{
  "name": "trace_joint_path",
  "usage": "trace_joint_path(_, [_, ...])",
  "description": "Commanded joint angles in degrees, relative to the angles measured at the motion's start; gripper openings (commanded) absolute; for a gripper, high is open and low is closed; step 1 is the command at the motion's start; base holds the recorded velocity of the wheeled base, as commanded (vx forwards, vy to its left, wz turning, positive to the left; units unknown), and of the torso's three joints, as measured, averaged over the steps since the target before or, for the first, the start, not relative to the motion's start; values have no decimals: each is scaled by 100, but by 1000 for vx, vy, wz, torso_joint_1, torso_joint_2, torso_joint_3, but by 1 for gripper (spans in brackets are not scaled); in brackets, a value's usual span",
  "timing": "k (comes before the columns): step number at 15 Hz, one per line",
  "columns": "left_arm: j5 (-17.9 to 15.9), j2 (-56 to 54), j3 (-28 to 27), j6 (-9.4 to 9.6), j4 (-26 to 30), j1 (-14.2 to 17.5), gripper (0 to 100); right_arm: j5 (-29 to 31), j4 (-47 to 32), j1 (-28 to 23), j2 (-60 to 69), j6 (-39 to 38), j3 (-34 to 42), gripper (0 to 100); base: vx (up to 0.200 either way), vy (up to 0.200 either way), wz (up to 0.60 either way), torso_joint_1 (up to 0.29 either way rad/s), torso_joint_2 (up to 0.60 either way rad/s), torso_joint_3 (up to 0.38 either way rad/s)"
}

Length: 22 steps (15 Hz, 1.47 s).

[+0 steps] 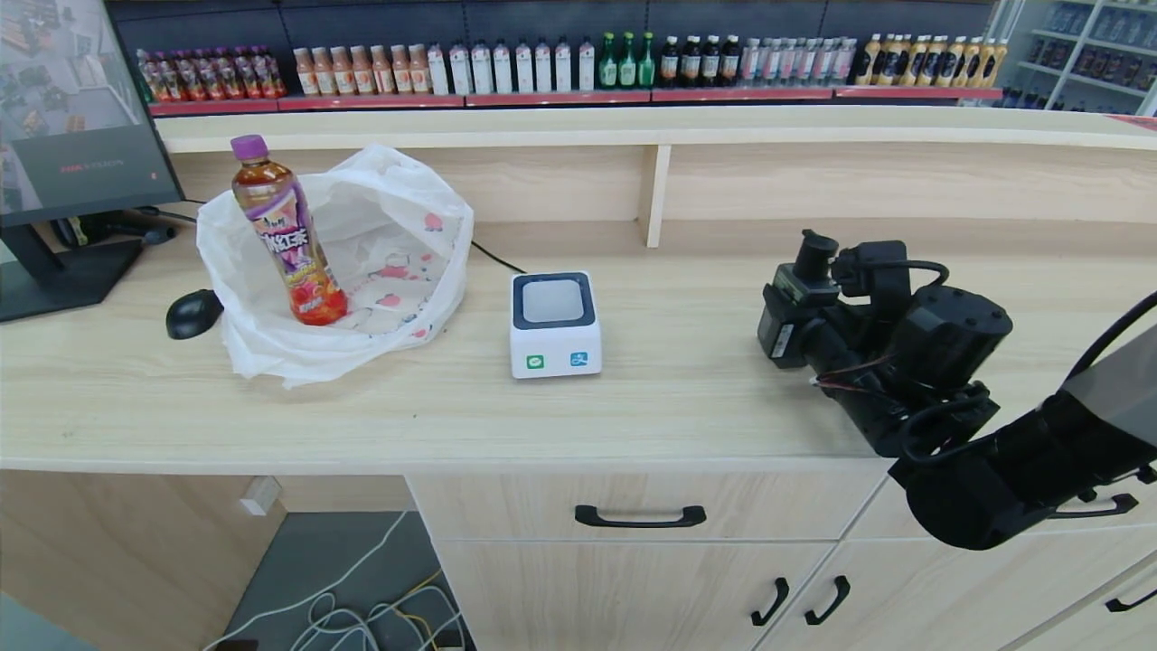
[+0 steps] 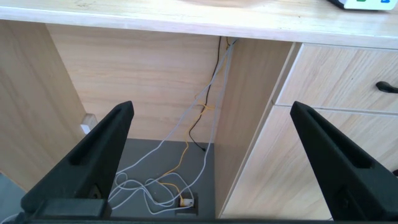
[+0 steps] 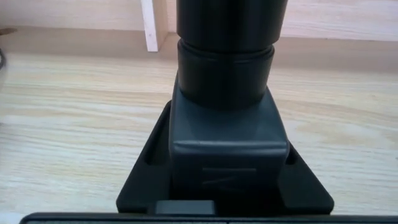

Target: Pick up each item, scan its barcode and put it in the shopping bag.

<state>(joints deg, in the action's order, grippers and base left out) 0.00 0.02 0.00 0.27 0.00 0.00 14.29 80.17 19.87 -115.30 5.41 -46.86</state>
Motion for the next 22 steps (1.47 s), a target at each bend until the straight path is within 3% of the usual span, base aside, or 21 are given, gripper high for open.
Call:
trace_joint_path(1, [0, -2, 0, 0, 0, 0, 100, -40, -106, 157, 306, 12, -16, 0, 0, 0, 0, 0, 0, 0])
trace_joint_path(7, [0, -2, 0, 0, 0, 0, 100, 171, -924, 905, 1695, 311, 230, 0, 0, 0, 0, 0, 0, 0])
trace_joint_path(10, [0, -2, 0, 0, 0, 0, 100, 584, -968, 1476, 2503, 628, 933, 0, 0, 0, 0, 0, 0, 0])
trace_joint_path(14, [0, -2, 0, 0, 0, 0, 100, 1577, -968, 2416, 3602, 733, 1997, 0, 0, 0, 0, 0, 0, 0])
trace_joint_path(17, [0, -2, 0, 0, 0, -9, 100, 1612, -959, 2662, 4015, 707, 2638, 0, 0, 0, 0, 0, 0, 0])
trace_joint_path(20, [0, -2, 0, 0, 0, 0, 100, 1489, -959, 2838, 4033, 346, 2717, 0, 0, 0, 0, 0, 0, 0])
trace_joint_path(22, [0, -2, 0, 0, 0, 0, 100, 1006, -968, 2856, 3945, -93, 2796, 0, 0, 0, 0, 0, 0, 0])
